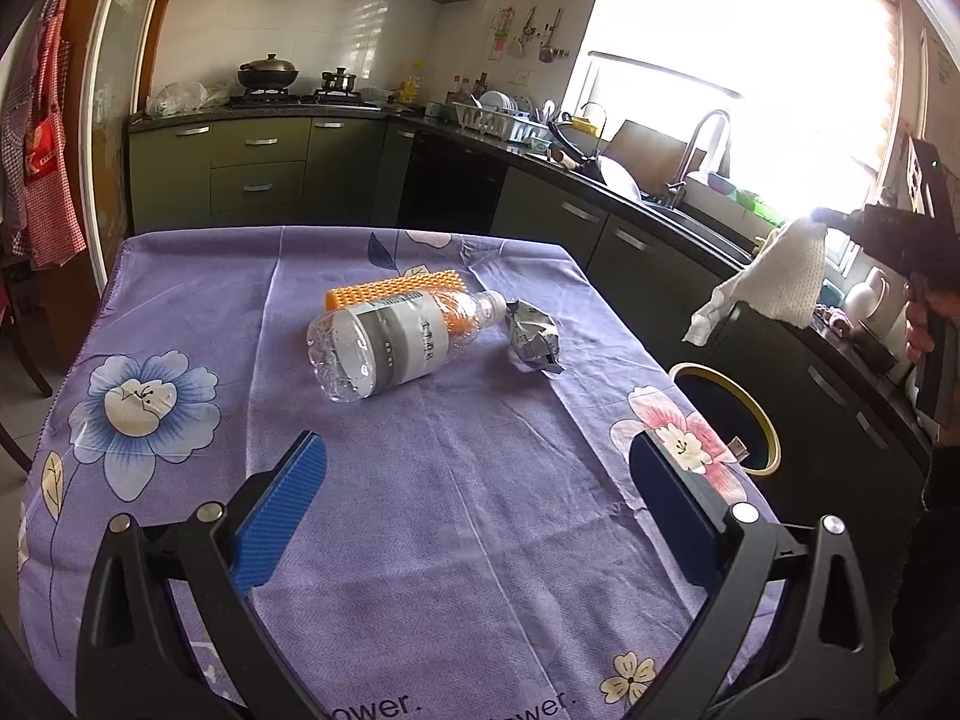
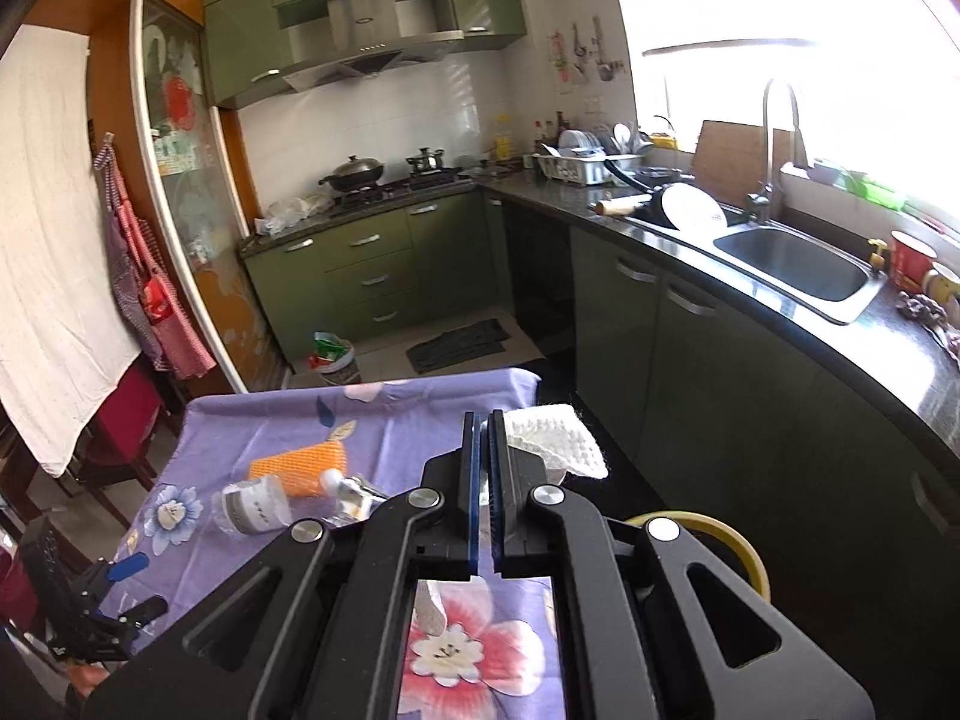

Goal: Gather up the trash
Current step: 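Lift the white cloth, carry it over the bin and open the right gripper, then grasp the clear water bottle with the left gripper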

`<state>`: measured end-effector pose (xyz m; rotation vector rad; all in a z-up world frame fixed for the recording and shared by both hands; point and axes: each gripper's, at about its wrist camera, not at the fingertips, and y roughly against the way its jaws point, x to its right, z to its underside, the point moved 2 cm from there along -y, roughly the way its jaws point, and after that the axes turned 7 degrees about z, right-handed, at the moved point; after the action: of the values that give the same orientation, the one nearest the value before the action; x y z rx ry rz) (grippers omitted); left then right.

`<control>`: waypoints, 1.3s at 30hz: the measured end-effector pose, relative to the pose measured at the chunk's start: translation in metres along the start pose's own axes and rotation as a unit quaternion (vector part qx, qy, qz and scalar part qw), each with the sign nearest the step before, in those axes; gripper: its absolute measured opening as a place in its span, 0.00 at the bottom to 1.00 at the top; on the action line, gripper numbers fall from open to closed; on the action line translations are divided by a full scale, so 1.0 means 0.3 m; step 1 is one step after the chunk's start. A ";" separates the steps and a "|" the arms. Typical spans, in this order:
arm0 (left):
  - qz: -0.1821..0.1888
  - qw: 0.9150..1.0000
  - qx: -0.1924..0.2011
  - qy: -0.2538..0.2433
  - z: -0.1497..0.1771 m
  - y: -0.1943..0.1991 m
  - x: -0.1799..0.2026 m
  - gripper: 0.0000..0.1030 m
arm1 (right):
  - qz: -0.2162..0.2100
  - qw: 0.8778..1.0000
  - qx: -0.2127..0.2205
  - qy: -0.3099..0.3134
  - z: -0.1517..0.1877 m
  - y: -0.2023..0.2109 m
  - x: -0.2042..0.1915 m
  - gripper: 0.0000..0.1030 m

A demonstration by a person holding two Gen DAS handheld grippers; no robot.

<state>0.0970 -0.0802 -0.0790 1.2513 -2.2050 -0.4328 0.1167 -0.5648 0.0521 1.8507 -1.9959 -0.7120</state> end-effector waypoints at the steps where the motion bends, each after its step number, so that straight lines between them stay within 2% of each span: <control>1: 0.003 1.000 -0.002 -0.003 -0.001 -0.006 0.012 0.93 | 0.011 1.000 -0.007 -0.006 0.020 -0.014 0.043 0.03; 8: 0.010 1.000 -0.004 -0.029 -0.010 -0.019 0.086 0.93 | 0.058 0.994 -0.076 -0.059 0.182 -0.206 0.322 0.04; 9: 0.012 0.999 -0.004 -0.031 -0.012 -0.021 0.094 0.93 | 0.063 0.992 -0.090 -0.061 0.204 -0.240 0.351 0.08; 10: 0.014 0.999 -0.005 -0.033 -0.014 -0.022 0.100 0.93 | 0.068 0.990 -0.106 -0.062 0.228 -0.277 0.377 0.18; 11: 0.015 0.999 -0.005 -0.035 -0.014 -0.023 0.104 0.93 | 0.077 0.989 -0.109 -0.070 0.246 -0.300 0.395 0.53; 12: 0.016 0.999 -0.006 -0.036 -0.014 -0.025 0.106 0.93 | 0.086 0.988 -0.106 -0.075 0.262 -0.314 0.415 0.70; 17: 0.030 0.999 -0.014 -0.039 -0.022 -0.042 0.093 0.93 | 0.072 0.989 -0.099 -0.083 0.309 -0.304 0.392 0.69; 20: 0.058 0.997 -0.023 -0.046 -0.043 -0.064 0.072 0.93 | 0.056 0.991 -0.096 -0.073 0.307 -0.289 0.340 0.69; 24: 0.067 0.994 -0.035 -0.085 -0.088 -0.101 0.047 0.93 | 0.034 0.993 -0.095 -0.059 0.300 -0.281 0.251 0.69; 29: 0.075 0.983 -0.063 -0.153 -0.158 -0.189 -0.002 0.93 | 0.002 0.994 -0.102 -0.049 0.330 -0.298 0.143 0.70; 34: 0.104 0.972 -0.094 -0.186 -0.250 -0.286 -0.084 0.93 | -0.024 0.993 -0.112 -0.041 0.375 -0.316 0.046 0.70; 39: 0.136 0.958 -0.137 -0.211 -0.321 -0.395 -0.145 0.93 | -0.030 0.992 -0.119 -0.039 0.396 -0.333 -0.006 0.71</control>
<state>0.2540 -0.1039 -0.0790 0.7425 -2.5100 -0.9254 0.1339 -0.5501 -0.1014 1.7719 -1.8151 -1.0071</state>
